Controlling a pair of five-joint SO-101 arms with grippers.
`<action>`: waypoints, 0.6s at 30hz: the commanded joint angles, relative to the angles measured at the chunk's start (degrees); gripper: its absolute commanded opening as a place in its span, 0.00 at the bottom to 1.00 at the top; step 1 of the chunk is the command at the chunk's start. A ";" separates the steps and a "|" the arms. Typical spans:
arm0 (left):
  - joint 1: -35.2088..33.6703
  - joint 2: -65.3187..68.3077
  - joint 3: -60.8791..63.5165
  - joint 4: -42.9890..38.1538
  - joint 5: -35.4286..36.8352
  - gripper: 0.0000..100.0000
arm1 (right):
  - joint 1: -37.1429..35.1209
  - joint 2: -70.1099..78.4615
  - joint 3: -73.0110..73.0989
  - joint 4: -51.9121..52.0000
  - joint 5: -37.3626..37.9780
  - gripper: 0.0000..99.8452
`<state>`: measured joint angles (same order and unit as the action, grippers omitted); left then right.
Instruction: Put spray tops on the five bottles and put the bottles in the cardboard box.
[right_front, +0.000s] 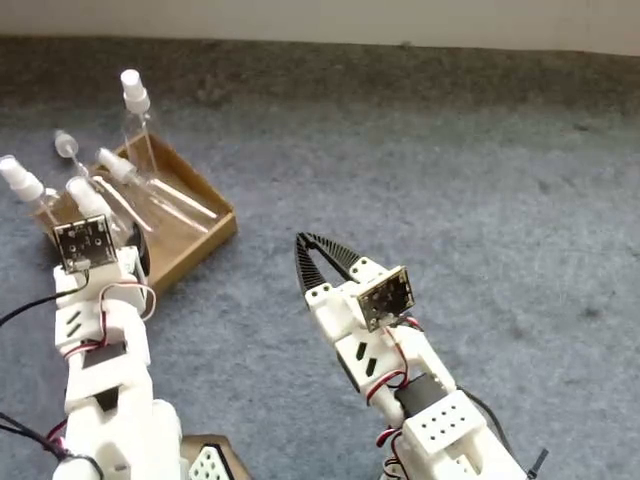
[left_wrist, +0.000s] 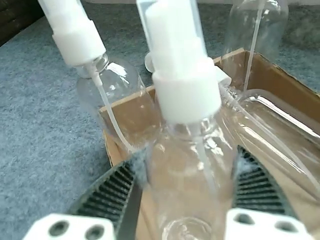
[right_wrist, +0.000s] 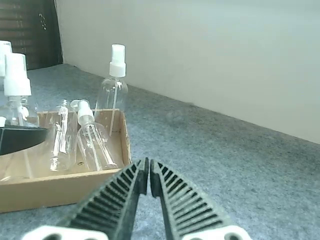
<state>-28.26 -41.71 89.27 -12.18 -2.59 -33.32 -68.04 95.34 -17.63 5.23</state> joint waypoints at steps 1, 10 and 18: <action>-0.31 -5.85 3.12 0.26 -0.44 0.13 | 1.01 -0.04 6.64 -0.92 0.26 0.01; 2.42 -14.64 7.08 4.75 -0.44 0.14 | 1.10 -0.04 6.64 -0.92 0.26 0.01; 1.98 -21.93 7.43 11.34 -0.26 0.20 | 1.10 -0.04 6.64 -0.92 0.35 0.01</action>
<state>-27.30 -59.74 95.52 -3.74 -2.86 -33.32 -68.04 95.34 -17.63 5.23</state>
